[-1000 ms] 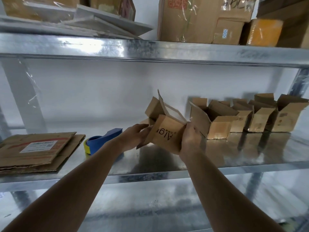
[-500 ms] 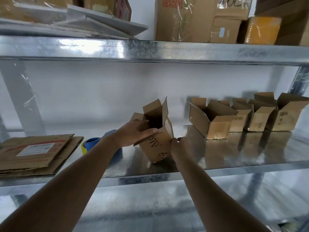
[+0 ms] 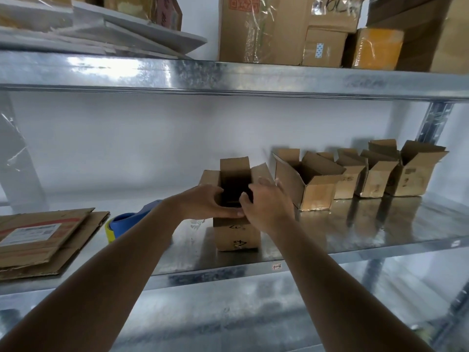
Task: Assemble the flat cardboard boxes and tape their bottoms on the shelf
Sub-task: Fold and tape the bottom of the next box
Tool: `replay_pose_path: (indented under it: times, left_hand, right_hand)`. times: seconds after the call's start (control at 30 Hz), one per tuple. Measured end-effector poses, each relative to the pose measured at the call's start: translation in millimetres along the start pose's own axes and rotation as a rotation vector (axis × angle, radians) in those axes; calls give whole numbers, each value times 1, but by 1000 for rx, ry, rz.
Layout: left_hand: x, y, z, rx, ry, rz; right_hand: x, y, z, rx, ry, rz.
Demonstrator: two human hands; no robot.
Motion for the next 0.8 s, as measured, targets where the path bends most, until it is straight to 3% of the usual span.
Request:
replay_pose_path:
  times: [0.3,0.57,0.7,0.8]
  left_hand:
    - [3,-2,-8,110,58,9]
    - [11,-14,-15,127,34,50]
    - [24,-17,-9,86,29,117]
    - [30,-24,0,-14,37,161]
  right_hand:
    - [-8,-9,19,203,-8,65]
    - [-13,-17,-4,381,78,-43]
    - [-16,-28,-11,385,144,-53]
    - [-13,-38,-7,296,123,-23]
Point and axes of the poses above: each hand's wrist, its own y-axis towards the middle knuckle, its own z-axis out of the palm, x = y × z, the point moved 1 cm from there along y, towards the middle knuckle, and after that the axes turned 11 degrees about -y, right-handed, at the moved point
